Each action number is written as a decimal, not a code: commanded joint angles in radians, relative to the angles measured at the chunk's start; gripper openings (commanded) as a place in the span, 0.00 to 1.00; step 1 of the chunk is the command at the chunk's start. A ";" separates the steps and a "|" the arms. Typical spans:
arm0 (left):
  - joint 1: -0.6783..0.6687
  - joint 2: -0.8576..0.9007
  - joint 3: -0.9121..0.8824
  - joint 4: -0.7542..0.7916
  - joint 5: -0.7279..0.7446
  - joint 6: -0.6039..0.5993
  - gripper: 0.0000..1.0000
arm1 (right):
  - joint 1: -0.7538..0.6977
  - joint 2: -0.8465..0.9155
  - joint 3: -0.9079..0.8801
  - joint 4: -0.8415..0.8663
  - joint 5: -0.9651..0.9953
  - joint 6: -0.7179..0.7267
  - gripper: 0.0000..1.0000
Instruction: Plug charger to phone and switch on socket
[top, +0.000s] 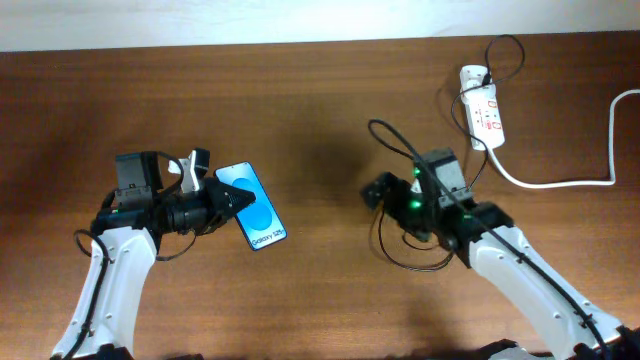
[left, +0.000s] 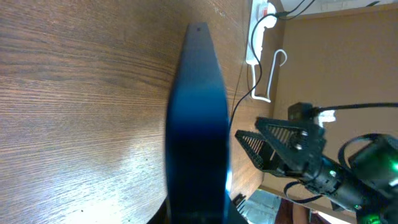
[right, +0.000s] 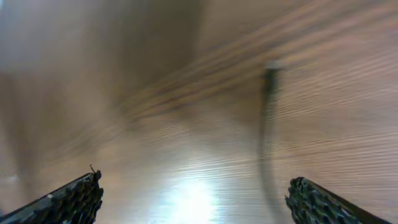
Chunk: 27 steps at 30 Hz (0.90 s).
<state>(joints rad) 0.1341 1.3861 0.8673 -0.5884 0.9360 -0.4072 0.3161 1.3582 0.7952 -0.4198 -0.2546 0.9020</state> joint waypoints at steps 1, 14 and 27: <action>0.004 0.002 0.005 0.004 0.045 0.021 0.00 | -0.053 -0.015 0.009 -0.059 0.087 -0.038 0.98; 0.004 0.002 0.005 -0.036 0.045 0.020 0.00 | -0.068 0.036 0.009 -0.198 0.248 -0.038 0.98; 0.004 0.002 0.005 -0.095 0.044 0.020 0.00 | -0.068 0.036 0.009 -0.201 0.210 -0.037 0.98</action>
<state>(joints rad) 0.1341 1.3861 0.8673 -0.6853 0.9360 -0.4038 0.2539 1.3869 0.7952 -0.6239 -0.0353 0.8711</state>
